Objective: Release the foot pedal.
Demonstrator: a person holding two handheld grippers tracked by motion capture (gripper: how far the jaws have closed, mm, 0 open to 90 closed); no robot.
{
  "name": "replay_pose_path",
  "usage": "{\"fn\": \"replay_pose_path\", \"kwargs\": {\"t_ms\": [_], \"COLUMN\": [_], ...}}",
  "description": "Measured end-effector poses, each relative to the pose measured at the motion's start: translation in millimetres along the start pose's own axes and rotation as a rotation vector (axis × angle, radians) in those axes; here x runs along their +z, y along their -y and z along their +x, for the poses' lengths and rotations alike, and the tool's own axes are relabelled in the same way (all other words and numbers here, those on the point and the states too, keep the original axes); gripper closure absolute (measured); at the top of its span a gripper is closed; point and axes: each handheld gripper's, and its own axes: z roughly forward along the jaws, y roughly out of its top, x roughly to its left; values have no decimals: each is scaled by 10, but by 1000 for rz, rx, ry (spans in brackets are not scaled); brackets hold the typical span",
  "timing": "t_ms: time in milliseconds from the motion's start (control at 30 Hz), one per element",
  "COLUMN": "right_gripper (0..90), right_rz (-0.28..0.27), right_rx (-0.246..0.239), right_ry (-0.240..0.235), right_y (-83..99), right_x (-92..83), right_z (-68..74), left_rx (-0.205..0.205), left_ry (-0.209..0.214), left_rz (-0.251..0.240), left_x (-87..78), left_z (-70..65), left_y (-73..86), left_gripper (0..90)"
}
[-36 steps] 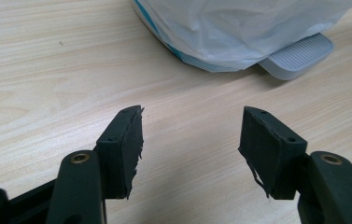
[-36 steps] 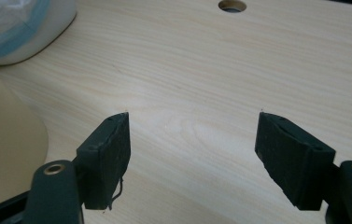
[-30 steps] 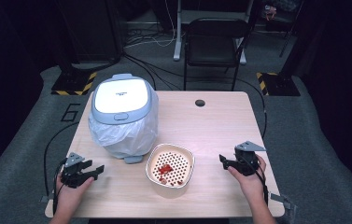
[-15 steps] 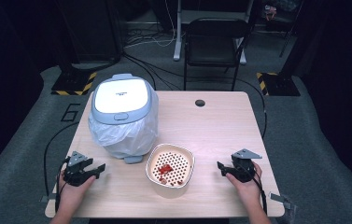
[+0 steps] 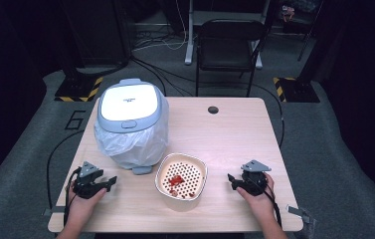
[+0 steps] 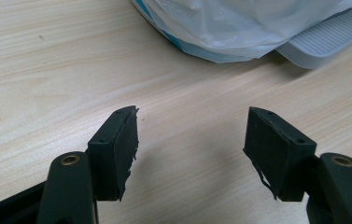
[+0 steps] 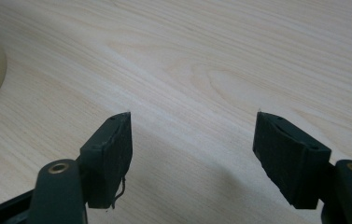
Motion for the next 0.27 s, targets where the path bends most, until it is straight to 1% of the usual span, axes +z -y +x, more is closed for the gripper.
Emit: {"fn": "replay_pose_path", "kwargs": {"t_ms": [33,67,100,133,167,200,233,267], "right_gripper": [282,282,279,277,276,274,272,269], "right_rz": [-1,-2,4,13,17,19,29,33], "right_rx": [-2,-2,5,13,8,16,15,17], "right_ry": [1,-1,-2,1,0,2,1,5], "right_y": [1,3,10,15,17,24,27,31], "right_x": [6,12,30,36,47,63,70,85], "right_z": [-11,-17,-22,-21,-29,-29,-34,-39], "left_rx": [0,14,24,37,33,48,55,56], "left_ry": [-1,-19,-17,-25,-33,-34,-38,-45], "left_rz": [-5,-18,-9,-10,-18,-6,-10,-25], "left_x": [2,5,1,3,15,7,14,29], "left_z": [-1,-7,-6,-5,-16,-13,-16,-18], "left_y": [1,2,0,0,4,0,0,5], "left_gripper": [348,349,349,347,345,343,341,335]}}
